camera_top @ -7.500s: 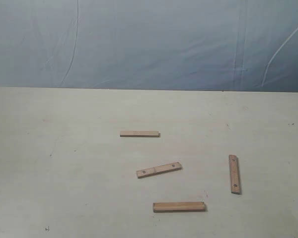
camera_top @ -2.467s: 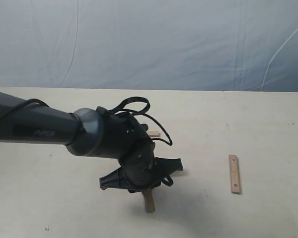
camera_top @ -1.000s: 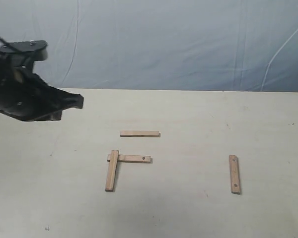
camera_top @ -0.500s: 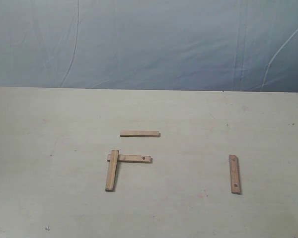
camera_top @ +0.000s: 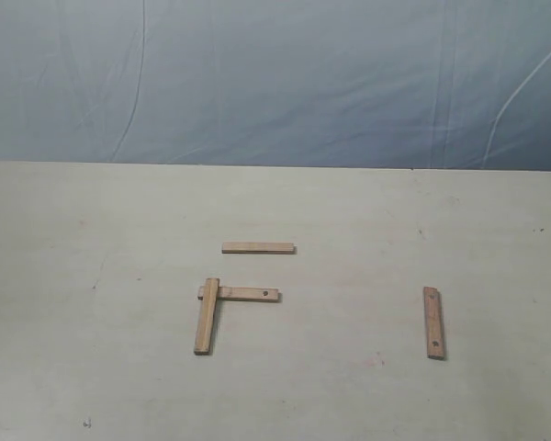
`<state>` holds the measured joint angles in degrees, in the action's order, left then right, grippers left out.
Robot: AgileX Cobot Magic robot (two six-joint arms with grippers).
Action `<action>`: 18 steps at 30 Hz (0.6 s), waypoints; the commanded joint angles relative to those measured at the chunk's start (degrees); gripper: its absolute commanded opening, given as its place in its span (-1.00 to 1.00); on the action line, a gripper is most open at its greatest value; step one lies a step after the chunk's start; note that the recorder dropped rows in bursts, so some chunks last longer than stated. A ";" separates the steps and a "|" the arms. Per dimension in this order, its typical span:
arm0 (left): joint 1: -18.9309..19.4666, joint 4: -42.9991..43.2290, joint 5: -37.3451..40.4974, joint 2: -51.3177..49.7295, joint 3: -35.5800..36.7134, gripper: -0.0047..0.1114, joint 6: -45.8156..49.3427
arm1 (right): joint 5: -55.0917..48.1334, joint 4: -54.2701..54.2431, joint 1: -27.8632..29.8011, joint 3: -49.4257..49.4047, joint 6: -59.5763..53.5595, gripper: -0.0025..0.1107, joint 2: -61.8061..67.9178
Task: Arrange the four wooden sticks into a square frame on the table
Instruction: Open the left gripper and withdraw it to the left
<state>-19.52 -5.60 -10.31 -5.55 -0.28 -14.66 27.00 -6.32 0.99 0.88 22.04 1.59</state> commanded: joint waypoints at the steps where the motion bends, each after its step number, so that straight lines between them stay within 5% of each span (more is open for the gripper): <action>1: 1.56 -0.30 0.67 0.96 0.28 -0.92 2.38 | 13.19 5.91 0.13 5.01 1.57 -0.97 10.44; 11: 12.23 -4.17 3.66 0.96 0.28 -0.92 5.89 | 29.30 14.17 0.13 25.67 4.61 -0.97 52.76; 15: 14.60 -4.17 7.32 0.96 0.28 -0.92 5.78 | 23.94 29.26 -0.72 39.02 14.65 -0.97 71.26; 18: 14.86 -4.17 11.87 0.96 0.28 -0.92 5.91 | 9.58 45.87 -3.84 53.16 23.33 -0.97 82.74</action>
<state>-4.99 -9.16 -2.75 -4.93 -0.28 -8.95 48.01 24.35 -0.36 43.76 37.69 74.98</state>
